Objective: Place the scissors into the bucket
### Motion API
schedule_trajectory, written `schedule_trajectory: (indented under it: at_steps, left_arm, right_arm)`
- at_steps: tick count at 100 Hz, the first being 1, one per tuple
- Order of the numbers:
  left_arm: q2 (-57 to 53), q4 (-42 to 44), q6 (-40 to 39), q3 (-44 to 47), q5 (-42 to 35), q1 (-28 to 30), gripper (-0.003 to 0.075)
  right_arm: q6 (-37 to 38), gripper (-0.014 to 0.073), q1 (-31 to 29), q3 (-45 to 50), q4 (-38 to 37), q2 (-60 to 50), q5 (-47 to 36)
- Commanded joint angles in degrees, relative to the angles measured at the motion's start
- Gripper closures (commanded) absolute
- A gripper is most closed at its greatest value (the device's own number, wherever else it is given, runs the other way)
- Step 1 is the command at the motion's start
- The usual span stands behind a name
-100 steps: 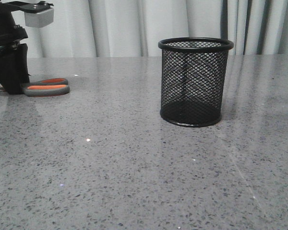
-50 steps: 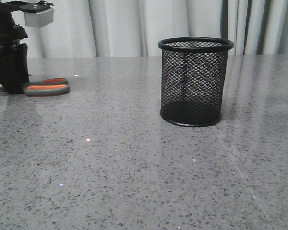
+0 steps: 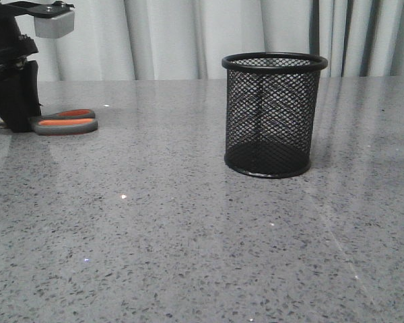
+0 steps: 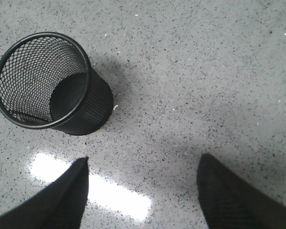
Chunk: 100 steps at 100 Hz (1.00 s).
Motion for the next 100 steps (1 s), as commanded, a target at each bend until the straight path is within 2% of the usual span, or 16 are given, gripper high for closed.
schedule_trajectory:
  at_steps: [1,100]
  left_arm:
    - [-3.2,-1.0,-0.7,-0.9,2.2,0.1,0.0575]
    - [-9.4,-1.1,-0.9,-0.9,2.2,0.1,0.0575]
  right_arm:
    - [-0.5,0.0157,0.0,-1.8,0.7,-0.7,-2.6]
    - [-0.5,0.0157,0.0,-1.8,0.7,-0.7,-2.6]
